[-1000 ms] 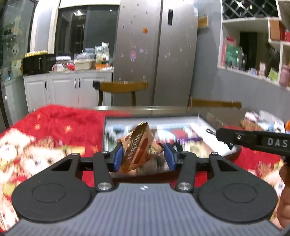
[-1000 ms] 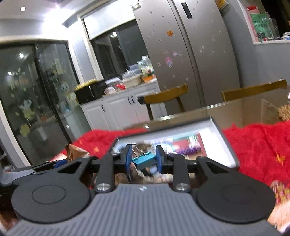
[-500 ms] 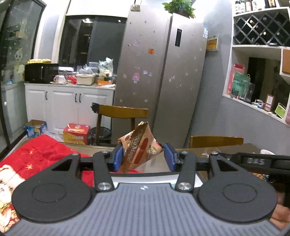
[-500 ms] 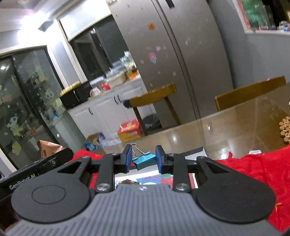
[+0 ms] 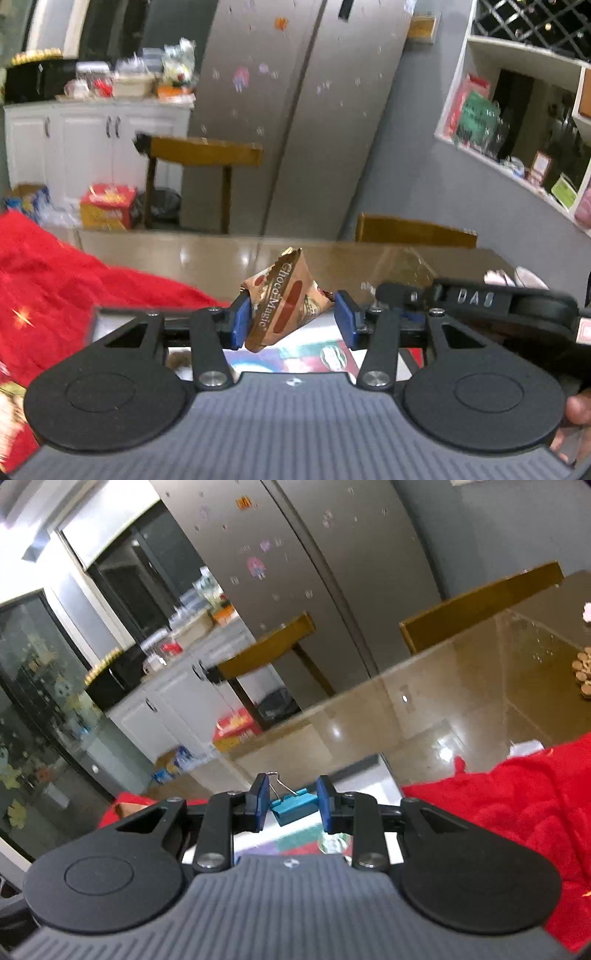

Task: Organize objects
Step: 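Lift and carry wrapper with left gripper while right gripper carries binder clip over box, then lower wrapper and binder clip into the box and open both grippers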

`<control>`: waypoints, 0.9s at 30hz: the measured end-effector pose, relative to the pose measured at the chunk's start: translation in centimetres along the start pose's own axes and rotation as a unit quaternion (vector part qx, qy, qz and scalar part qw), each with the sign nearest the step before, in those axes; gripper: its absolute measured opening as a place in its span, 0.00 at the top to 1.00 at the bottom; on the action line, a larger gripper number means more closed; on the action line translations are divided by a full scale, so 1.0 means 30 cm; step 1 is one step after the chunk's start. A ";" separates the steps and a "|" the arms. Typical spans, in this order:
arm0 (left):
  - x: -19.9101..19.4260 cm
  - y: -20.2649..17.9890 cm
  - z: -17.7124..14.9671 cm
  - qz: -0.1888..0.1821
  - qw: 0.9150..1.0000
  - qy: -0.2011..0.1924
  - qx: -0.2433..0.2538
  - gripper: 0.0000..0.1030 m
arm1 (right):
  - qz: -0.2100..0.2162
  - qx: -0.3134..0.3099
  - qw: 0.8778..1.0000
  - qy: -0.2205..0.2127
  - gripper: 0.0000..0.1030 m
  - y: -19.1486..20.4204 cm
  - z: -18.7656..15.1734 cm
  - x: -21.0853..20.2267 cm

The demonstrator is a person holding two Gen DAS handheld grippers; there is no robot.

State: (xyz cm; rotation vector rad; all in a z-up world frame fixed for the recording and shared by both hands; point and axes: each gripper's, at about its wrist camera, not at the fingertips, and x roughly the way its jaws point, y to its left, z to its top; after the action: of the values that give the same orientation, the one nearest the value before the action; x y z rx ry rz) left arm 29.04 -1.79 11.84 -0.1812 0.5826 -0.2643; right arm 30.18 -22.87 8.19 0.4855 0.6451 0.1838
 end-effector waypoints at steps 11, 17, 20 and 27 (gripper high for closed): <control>0.224 0.008 -0.147 0.050 0.993 0.103 -0.006 0.48 | -0.035 0.028 0.996 0.075 0.69 -0.055 -0.068 0.109; 0.247 0.013 -0.162 0.053 0.992 0.118 -0.008 0.48 | -0.049 0.029 0.994 0.091 0.69 -0.062 -0.083 0.131; 0.247 0.020 -0.160 0.062 0.990 0.128 -0.006 0.48 | -0.047 0.029 0.994 0.097 0.69 -0.057 -0.092 0.137; 0.261 0.012 -0.174 0.069 0.989 0.133 0.002 0.48 | -0.048 0.029 0.993 0.107 0.69 -0.056 -0.093 0.156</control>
State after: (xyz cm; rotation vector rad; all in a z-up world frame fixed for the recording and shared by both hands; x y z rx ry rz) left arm 32.45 -4.27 3.41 -0.1015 0.8553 -0.1557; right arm 32.17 -21.83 2.96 0.4927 0.8829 0.1282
